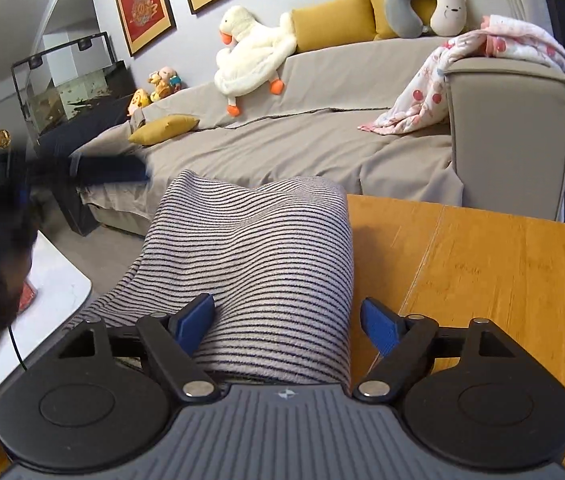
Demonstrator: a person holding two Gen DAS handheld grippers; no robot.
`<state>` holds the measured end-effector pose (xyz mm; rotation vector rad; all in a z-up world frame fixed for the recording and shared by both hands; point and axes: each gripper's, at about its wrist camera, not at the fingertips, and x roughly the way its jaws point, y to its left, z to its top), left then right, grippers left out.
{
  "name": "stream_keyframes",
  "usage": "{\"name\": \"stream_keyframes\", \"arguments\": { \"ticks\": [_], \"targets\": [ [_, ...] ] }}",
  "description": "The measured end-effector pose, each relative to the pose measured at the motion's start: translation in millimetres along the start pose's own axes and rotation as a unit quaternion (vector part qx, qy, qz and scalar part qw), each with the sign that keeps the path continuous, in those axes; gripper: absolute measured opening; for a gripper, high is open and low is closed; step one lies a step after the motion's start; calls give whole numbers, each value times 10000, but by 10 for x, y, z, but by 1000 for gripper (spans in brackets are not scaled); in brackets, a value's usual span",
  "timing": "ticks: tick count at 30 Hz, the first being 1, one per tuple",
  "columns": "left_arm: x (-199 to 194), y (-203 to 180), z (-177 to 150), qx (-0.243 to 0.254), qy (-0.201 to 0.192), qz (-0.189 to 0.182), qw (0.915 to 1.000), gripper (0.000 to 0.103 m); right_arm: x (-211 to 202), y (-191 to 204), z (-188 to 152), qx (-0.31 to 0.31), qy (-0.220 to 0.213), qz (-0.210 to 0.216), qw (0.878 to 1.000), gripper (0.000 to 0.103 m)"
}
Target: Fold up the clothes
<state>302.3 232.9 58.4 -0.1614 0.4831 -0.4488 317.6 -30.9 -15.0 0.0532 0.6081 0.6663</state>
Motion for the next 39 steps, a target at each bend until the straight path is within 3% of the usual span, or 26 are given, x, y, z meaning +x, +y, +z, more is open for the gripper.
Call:
{"name": "stream_keyframes", "arguments": {
  "ticks": [2,5,8,11,14,18,20,22,24,26,27,29,31,33,39],
  "targets": [
    [280,62,-48,-21,351,43,9994,85,-26,61,-23,-65,11,-27,10000,81],
    [699,156,-121,-52,876,106,9961,76,-101,136,-72,-262,-17,-11,9997,81],
    [815,195,-151,-2,688,30,9976,76,-99,150,-90,-284,-17,-65,9996,81],
    [679,122,-110,-204,594,263,9977,75,-66,158,-117,-233,-38,-132,9996,83],
    [295,-71,-176,-180,439,526,9975,85,-92,185,-182,-247,-154,-218,9993,83],
    [-138,-197,-444,-509,543,481,9961,90,-151,130,-243,33,-227,-147,9996,84],
    [-233,-222,-595,-740,701,425,9939,86,-160,36,-256,399,-183,14,9990,84],
    [-239,-223,-709,-826,719,339,9934,71,-170,-49,-268,785,-108,178,9967,84],
    [-212,-199,-764,-956,665,236,9929,66,-208,-35,-268,833,-129,208,9962,75],
    [-213,-168,-713,-1138,452,37,9925,53,-290,55,-224,661,-285,161,9973,65],
    [-218,-154,-686,-1226,341,-68,9918,53,-333,88,-186,584,-383,202,9973,64],
    [-168,-152,-712,-1086,410,62,9932,55,-369,127,-138,522,-437,241,9974,64],
    [-111,-152,-748,-905,517,236,9943,58,-292,141,-198,371,-254,93,9989,64],
    [-126,-132,-826,-1007,512,207,9934,60,-226,154,-258,225,-101,-46,9997,68],
    [-246,-244,-897,-1054,323,430,9930,62,-299,175,-345,116,-368,-259,9989,85]
  ]
}}
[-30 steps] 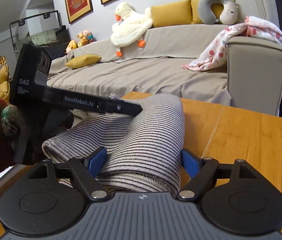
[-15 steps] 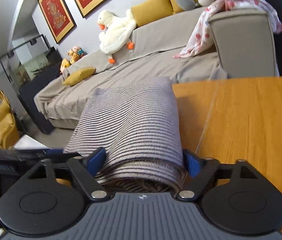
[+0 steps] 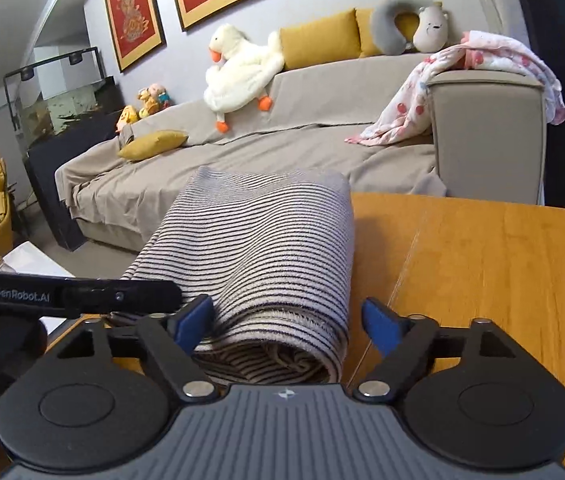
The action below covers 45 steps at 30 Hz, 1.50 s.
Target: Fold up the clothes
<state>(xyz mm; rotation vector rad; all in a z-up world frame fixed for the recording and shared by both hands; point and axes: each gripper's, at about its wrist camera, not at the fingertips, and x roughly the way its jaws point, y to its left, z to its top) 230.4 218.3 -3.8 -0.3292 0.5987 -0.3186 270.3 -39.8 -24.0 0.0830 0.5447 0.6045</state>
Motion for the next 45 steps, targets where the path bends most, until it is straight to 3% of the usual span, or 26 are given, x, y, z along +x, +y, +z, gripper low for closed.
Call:
{"name": "stream_keyframes", "arguments": {
  "ticks": [2,3,4,8,14,18,21,22,24,45],
  "targets": [
    [-98,-63,-69,-64,-113,122,9998,68,-41,-7,-12,42,-83,-77,9999,97],
    [-143,-105,-115,-77,-165,238,9996,79,-74,-15,-23,94,-128,-158,9997,103],
    [-188,-151,-166,-84,-215,371,9990,91,-110,-22,-37,170,-169,-270,9993,103],
    [-324,-370,-461,-6,-279,1101,9935,103,-234,-102,-118,530,-134,-526,9971,103],
    [-393,-637,-712,-24,-107,2247,9744,103,-441,-56,-273,520,371,-765,9950,103],
    [-362,-770,-762,-86,-69,2904,9568,103,-516,46,-380,177,776,-1216,9894,103],
    [-302,-871,-780,-27,23,3185,9479,103,-498,135,-429,-156,922,-1620,9824,103],
    [-262,-915,-782,71,92,3249,9457,103,-477,164,-437,-265,956,-1702,9804,103],
    [-207,-960,-769,194,145,3082,9510,103,-445,184,-437,-364,937,-1659,9810,103],
    [-92,-969,-773,118,113,3160,9486,103,-384,80,-379,-298,848,-1545,9839,103]
  ]
}}
